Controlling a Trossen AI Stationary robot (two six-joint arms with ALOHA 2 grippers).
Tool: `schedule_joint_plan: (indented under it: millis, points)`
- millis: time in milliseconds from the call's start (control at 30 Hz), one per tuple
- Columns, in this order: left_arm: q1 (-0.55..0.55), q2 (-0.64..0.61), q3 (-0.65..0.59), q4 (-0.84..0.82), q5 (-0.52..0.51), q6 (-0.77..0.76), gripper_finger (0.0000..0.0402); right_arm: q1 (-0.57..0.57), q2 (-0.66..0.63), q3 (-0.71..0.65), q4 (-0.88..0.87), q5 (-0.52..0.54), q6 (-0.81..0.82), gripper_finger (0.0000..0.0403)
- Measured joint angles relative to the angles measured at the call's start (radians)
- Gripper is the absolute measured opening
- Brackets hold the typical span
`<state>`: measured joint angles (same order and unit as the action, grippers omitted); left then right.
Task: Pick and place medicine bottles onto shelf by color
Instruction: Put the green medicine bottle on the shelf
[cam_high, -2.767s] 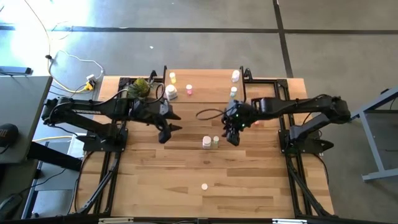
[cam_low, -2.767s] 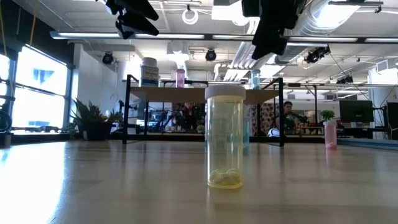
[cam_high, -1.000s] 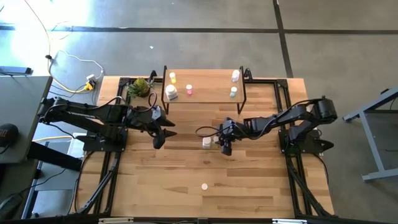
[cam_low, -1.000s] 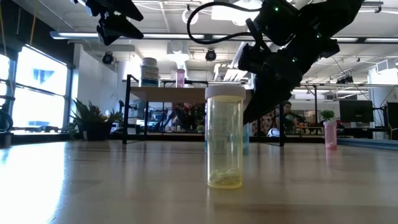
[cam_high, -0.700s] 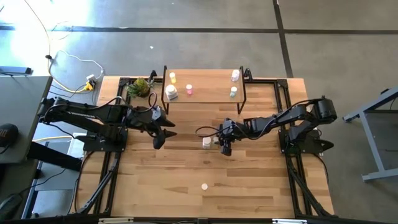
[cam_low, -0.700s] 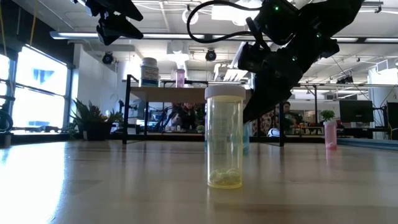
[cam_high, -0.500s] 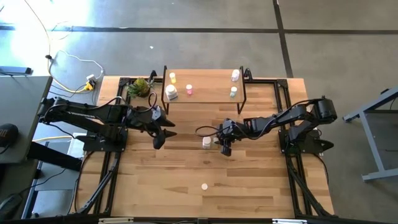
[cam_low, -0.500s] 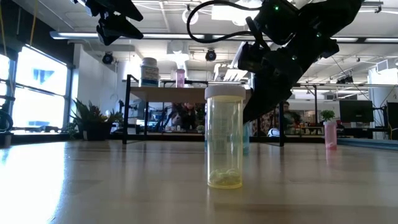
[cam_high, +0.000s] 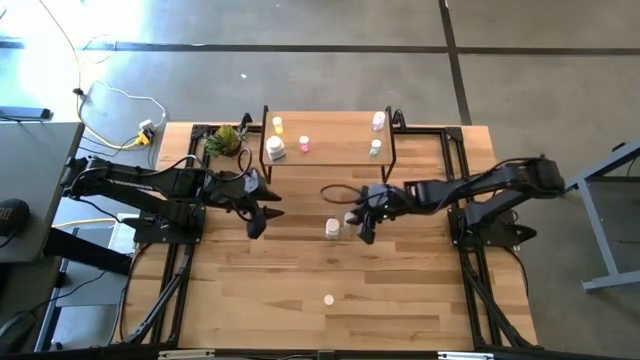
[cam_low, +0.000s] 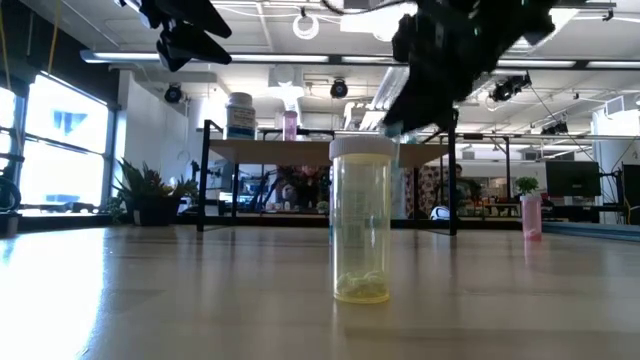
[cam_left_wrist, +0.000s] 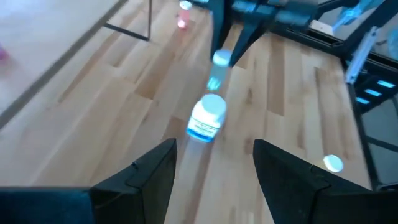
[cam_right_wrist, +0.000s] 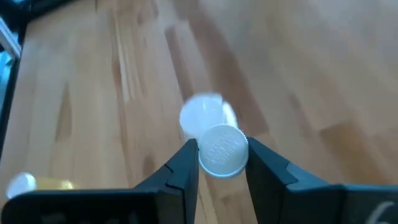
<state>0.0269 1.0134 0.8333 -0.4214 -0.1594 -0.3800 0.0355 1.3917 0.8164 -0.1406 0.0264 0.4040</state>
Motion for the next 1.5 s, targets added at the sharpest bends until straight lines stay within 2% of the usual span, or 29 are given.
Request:
schedule_joint_plan:
  millis: [133, 267, 433, 567, 700, 967, 1367, 1500]
  points:
    - [0.000, 0.000, 0.000, 0.003, -0.048, 0.024, 0.0202, -0.038, -0.051, 0.119, -0.146, 0.055, -0.046, 0.0094]
    - [0.008, 0.004, 0.000, 0.004, -0.098, 0.033, 0.0202, -0.118, -0.055, 0.270, -0.258, 0.066, -0.146, 0.0094]
    - [0.052, 0.004, 0.000, 0.007, -0.105, 0.035, 0.0202, -0.256, -0.049, 0.422, -0.329, 0.060, -0.227, 0.0094]
    - [0.095, 0.004, 0.000, 0.008, -0.106, 0.035, 0.0202, -0.366, -0.049, 0.494, -0.334, 0.034, -0.313, 0.0094]
    - [0.130, 0.004, 0.000, 0.009, -0.106, 0.035, 0.0202, -0.470, -0.049, 0.534, -0.297, 0.000, -0.383, 0.0094]
    - [0.185, 0.004, 0.000, 0.009, -0.106, 0.035, 0.0202, -0.640, -0.049, 0.545, -0.228, -0.066, -0.396, 0.0094]
    - [0.253, 0.004, 0.000, 0.009, -0.101, 0.059, 0.0202, -0.697, -0.047, 0.548, -0.125, -0.114, -0.431, 0.0094]
    - [0.263, 0.004, 0.000, 0.008, -0.078, 0.059, 0.0202, -0.697, -0.006, 0.611, -0.133, -0.150, -0.440, 0.0094]
